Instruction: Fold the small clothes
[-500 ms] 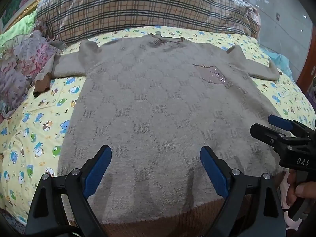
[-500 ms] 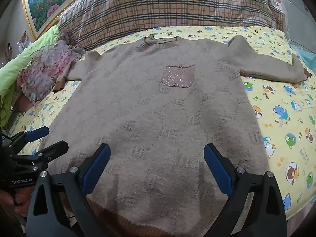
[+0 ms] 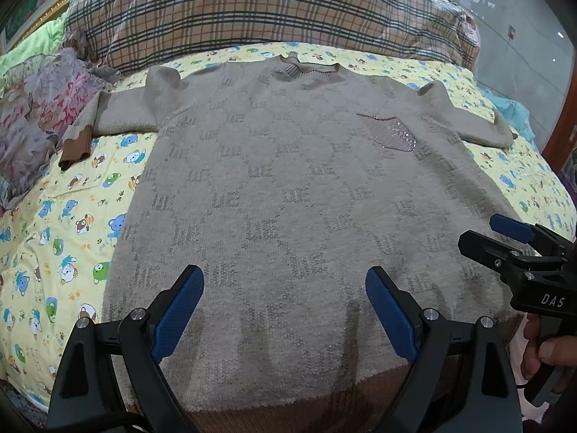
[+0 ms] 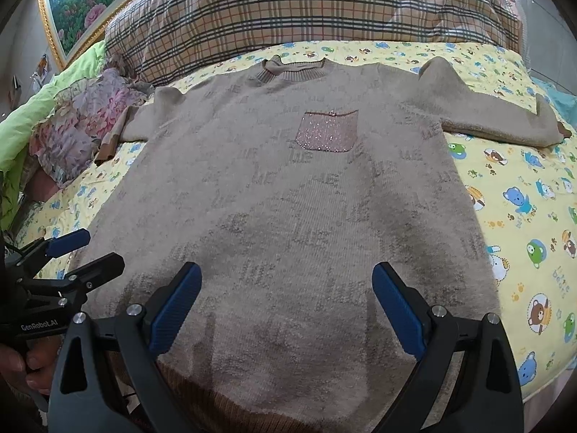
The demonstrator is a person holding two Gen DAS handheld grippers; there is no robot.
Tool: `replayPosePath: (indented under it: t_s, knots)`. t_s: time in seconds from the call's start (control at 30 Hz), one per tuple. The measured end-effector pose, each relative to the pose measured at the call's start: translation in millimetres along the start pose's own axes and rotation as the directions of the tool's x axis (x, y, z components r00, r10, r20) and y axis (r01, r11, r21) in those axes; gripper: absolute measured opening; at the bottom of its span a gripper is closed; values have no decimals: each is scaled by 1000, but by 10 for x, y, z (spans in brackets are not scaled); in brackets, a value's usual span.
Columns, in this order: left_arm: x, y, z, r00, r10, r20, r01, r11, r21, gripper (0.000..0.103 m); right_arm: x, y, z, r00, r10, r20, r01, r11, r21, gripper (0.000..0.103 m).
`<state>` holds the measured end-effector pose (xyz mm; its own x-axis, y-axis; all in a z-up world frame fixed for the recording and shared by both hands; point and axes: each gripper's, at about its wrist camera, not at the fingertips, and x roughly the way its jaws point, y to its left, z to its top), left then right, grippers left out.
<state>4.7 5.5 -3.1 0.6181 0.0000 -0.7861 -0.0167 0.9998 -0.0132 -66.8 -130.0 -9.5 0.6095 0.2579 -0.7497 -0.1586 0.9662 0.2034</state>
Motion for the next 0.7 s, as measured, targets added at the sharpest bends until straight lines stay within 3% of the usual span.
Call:
replayPosePath:
  t_s: [0.33,0.7]
  knots:
    - [-2,5,19,1000,8,7,-8,1000,2,92,-6,18,2,999,-1,41,1,1000,-14,96]
    - [-11,10,24,1000,12,17,-12,1000,9,92,-10,52,-8,1000,-6,18,6,1000,-13,96]
